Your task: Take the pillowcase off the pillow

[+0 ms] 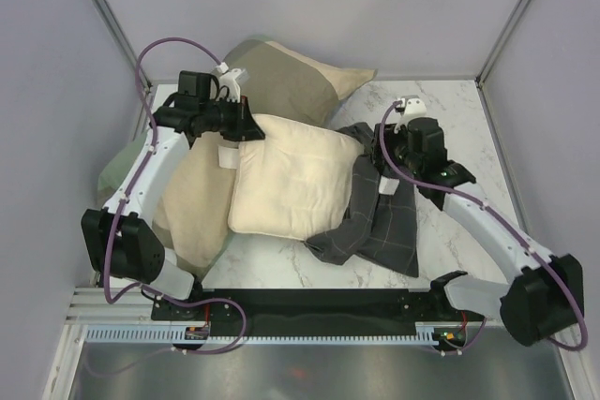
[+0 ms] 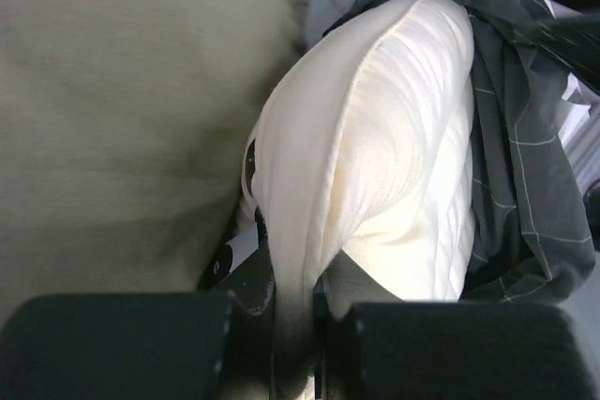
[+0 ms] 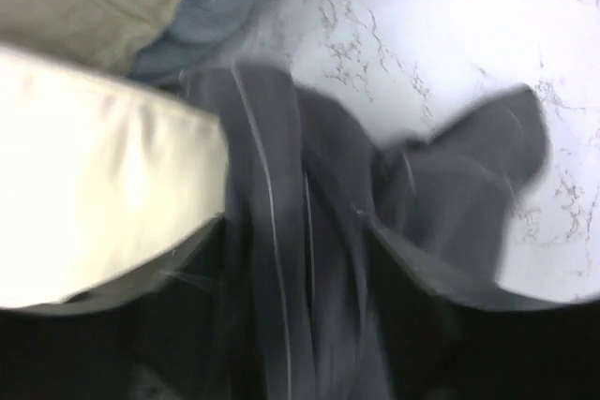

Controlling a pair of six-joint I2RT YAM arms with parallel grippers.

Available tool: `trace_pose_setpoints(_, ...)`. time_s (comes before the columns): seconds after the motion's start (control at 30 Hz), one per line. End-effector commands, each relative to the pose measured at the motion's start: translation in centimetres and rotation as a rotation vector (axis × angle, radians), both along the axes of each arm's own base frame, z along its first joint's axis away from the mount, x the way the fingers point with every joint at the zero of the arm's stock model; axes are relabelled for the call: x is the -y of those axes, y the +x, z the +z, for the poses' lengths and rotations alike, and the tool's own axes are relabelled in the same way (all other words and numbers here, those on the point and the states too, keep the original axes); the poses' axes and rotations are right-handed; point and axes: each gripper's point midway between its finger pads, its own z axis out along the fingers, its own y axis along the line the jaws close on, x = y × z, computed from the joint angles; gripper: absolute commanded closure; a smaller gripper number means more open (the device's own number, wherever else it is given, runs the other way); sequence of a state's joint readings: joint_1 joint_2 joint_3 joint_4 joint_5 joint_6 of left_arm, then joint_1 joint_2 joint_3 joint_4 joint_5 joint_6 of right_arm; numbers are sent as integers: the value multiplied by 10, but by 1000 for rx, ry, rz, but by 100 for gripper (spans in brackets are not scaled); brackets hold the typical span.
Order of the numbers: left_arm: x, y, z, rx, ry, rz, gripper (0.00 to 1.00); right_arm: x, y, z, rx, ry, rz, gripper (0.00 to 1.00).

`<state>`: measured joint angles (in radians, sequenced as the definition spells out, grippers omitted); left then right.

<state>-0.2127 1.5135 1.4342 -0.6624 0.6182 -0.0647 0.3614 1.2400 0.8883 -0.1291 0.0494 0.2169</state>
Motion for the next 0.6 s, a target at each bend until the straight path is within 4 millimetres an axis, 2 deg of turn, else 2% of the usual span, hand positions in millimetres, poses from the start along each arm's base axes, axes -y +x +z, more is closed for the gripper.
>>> trace_pose_setpoints(0.0,-48,49,46,194,-2,223,98,5,-27,48,44,15,47,24)
trace_pose_setpoints(0.03,-52,50,47,193,-5,237,98,7,-32,54,52,17,42,22)
trace_pose_setpoints(0.07,-58,52,44,186,-4,255,98,10,-41,69,87,35,39,20)
trace_pose_setpoints(0.13,-63,55,44,192,0,277,98,13,-54,73,81,52,39,18)
trace_pose_setpoints(0.2,-67,57,40,188,12,291,98,3,-73,74,70,120,99,16)
trace_pose_setpoints(0.23,-69,57,40,191,17,300,98,1,-79,64,42,134,110,16)
trace_pose_setpoints(0.3,-69,58,39,185,17,301,98,-10,-92,57,10,193,154,16)
trace_pose_setpoints(0.33,-68,58,38,180,12,295,98,-13,-94,41,-20,202,161,15)
trace_pose_setpoints(0.43,-66,58,37,176,3,288,98,-29,-101,24,-59,266,202,15)
trace_pose_setpoints(0.47,-66,58,36,173,2,290,98,-32,-106,8,-93,279,209,16)
trace_pose_setpoints(0.57,-66,59,36,176,0,288,98,-56,-119,-3,-112,363,275,15)
